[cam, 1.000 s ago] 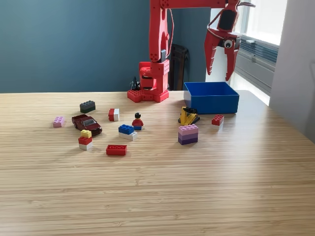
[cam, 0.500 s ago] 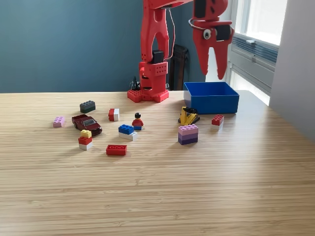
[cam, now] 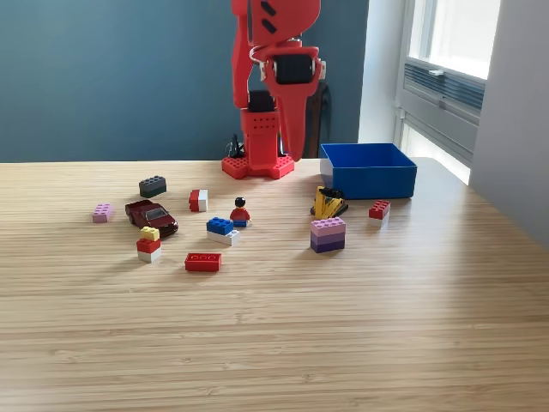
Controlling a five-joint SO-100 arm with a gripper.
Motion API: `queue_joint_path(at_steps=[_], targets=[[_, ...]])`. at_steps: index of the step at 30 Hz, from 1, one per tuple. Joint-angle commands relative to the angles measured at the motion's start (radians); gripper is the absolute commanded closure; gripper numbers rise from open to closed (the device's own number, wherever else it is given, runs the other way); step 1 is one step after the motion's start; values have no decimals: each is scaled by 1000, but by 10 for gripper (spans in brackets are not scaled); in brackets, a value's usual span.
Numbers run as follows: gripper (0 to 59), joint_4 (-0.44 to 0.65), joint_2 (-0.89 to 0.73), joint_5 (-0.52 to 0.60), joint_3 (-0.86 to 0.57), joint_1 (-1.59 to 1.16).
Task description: Grasp a lego block and put it in the bin.
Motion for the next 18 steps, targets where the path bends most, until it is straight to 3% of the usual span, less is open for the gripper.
queue_joint_path(at_steps=[1, 18], targets=[[342, -46, 67, -18, 20, 28], [346, -54, 69, -40, 48, 44]])
